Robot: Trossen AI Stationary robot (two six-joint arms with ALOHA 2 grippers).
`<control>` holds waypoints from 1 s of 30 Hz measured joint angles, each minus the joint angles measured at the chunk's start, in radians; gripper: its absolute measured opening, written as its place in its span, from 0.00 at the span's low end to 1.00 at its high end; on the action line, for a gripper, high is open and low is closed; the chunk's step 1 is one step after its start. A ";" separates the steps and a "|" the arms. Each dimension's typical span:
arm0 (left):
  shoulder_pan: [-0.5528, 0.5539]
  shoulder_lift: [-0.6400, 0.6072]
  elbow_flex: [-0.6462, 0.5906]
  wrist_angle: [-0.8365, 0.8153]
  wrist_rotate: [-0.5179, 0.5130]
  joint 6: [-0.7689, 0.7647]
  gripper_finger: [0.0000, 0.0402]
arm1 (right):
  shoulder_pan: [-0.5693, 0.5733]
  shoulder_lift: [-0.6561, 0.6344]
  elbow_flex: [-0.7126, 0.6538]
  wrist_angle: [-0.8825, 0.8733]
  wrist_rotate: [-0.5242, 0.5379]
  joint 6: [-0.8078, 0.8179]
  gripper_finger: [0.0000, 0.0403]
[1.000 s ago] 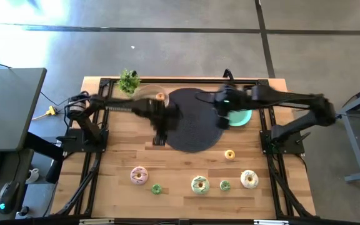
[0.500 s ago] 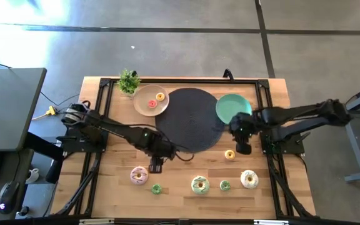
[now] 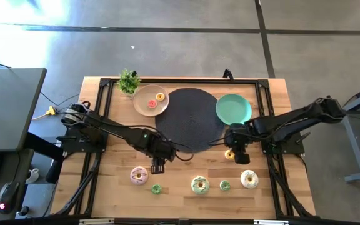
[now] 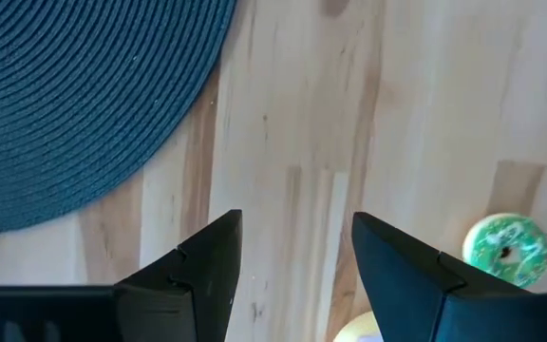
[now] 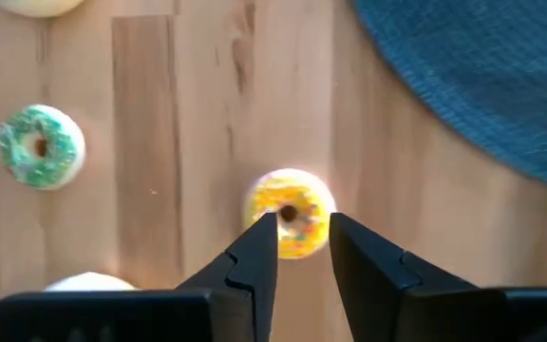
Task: Pick & Place donuts
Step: Put the small yellow donut on the white plate
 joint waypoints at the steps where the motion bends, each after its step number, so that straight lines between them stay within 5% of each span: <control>1: 0.000 0.000 0.000 0.003 0.005 0.000 0.49 | 0.000 0.013 0.000 0.007 -0.025 0.015 0.25; 20: 0.000 0.000 0.000 -0.048 0.026 0.031 0.49 | 0.006 0.355 0.011 0.058 0.017 0.059 0.33; 27: 0.000 -0.010 0.000 -0.241 -0.033 0.031 0.45 | -0.004 0.317 0.125 -0.017 -0.009 0.076 0.09; 30: 0.003 -0.031 0.001 -0.318 -0.087 0.031 0.39 | -0.029 0.310 0.209 0.012 0.066 0.023 0.03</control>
